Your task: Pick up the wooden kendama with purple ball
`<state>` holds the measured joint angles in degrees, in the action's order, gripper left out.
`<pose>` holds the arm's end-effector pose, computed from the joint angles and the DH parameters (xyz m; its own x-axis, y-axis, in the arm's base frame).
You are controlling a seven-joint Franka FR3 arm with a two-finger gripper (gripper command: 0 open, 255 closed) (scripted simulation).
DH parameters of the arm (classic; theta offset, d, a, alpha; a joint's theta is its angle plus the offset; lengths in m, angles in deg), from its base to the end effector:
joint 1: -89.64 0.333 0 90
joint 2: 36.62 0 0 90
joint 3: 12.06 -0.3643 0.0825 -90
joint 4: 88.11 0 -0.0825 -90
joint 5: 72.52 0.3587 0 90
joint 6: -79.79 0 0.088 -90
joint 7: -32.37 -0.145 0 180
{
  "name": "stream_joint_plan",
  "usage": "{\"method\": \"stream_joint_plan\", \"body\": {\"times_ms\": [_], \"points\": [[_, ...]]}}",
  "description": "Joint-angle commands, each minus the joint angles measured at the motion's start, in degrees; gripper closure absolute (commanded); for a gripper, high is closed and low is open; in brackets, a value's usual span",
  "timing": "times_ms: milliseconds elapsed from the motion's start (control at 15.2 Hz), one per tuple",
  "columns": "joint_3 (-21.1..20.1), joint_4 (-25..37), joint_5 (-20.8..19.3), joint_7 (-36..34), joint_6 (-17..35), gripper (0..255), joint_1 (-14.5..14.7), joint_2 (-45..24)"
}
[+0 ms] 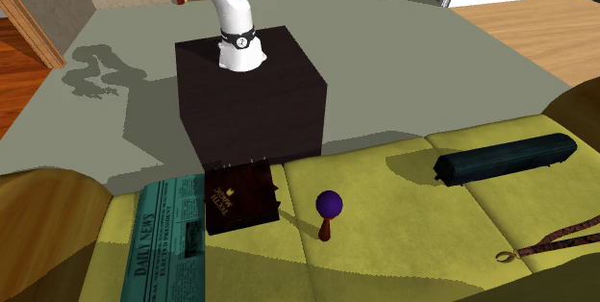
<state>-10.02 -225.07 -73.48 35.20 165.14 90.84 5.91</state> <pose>0.2426 -0.0092 0.5545 0.9864 0.0466 -0.1575 0.0448 -0.9989 -0.0152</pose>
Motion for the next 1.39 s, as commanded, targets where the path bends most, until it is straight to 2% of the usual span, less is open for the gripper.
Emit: {"method": "stream_joint_plan", "body": {"times_ms": [0,660,1320], "points": [[0.0,0.0,0.0,0.0,0.0,0,0.0,0.0],[1.45,0.83,3.18,1.04,18.15,0,0.97,-18.45],[2.26,9.76,8.38,3.92,31.09,0,2.07,-40.02]]}}
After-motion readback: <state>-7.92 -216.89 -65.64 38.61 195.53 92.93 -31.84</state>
